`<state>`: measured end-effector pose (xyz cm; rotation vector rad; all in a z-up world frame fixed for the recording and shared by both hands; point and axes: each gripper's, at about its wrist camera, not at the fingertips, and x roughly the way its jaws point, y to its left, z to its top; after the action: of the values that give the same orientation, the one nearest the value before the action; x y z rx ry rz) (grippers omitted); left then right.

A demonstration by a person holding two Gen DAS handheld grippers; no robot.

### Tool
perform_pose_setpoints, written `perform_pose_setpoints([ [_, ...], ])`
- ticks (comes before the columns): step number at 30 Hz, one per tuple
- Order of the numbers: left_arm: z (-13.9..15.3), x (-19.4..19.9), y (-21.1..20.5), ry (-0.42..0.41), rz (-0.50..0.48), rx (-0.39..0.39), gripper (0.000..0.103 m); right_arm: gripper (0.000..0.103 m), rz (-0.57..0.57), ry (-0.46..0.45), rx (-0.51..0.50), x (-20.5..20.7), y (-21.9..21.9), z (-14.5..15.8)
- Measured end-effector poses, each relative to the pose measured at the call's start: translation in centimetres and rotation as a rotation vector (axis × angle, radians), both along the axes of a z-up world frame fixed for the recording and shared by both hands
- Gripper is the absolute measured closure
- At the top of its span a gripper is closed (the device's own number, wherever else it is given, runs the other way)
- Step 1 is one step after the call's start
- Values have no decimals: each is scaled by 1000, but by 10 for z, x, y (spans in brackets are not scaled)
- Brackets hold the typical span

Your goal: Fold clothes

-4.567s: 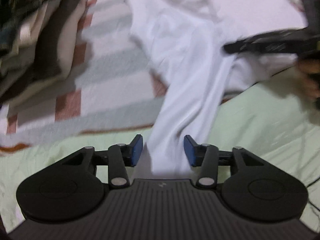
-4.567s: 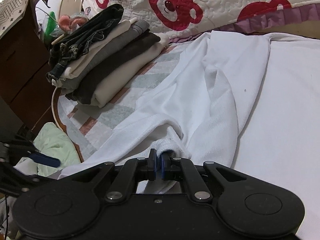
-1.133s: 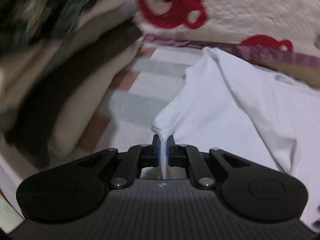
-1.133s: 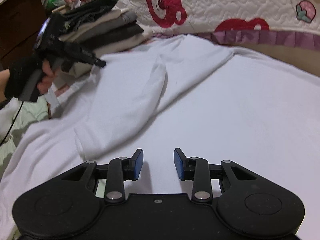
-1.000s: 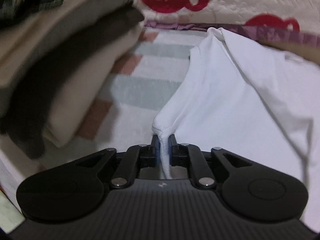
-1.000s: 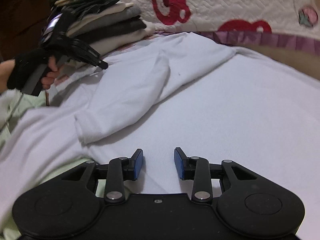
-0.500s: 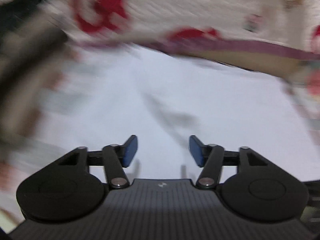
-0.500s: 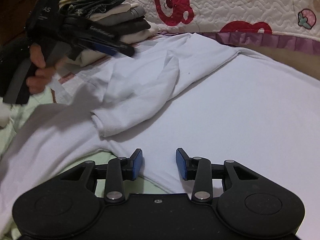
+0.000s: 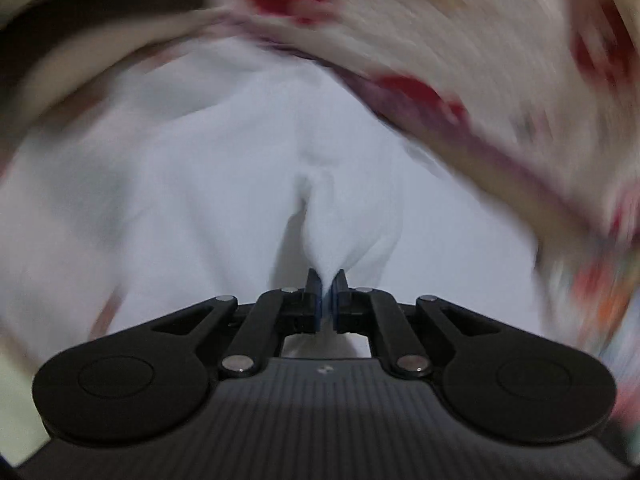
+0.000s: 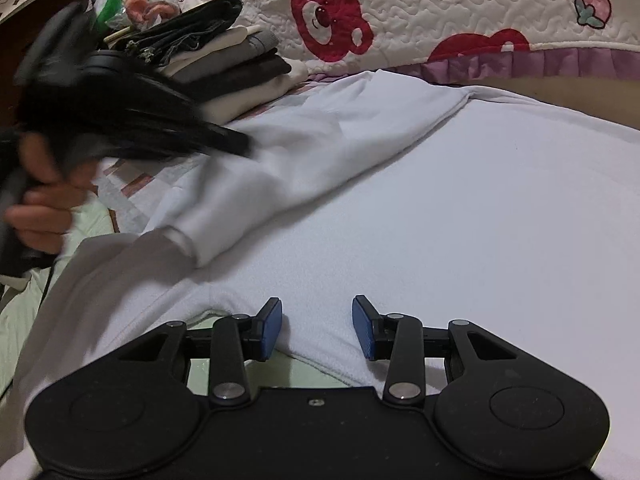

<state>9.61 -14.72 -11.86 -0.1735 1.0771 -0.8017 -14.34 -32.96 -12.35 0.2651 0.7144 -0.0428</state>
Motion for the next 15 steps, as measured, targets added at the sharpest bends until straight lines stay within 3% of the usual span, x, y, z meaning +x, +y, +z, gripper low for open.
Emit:
perform_pose_setpoints([
  [4, -12, 7, 40, 120, 130, -73, 96, 59, -25, 21, -4, 2, 1, 2],
  [7, -20, 12, 69, 204, 219, -125, 78, 58, -43, 41, -1, 5, 3, 5],
  [11, -12, 8, 76, 161, 113, -127, 73, 58, 16, -16, 38, 4, 11, 21],
  [15, 10, -11, 83, 79, -7, -121, 62, 58, 149, -59, 10, 10, 34, 32],
])
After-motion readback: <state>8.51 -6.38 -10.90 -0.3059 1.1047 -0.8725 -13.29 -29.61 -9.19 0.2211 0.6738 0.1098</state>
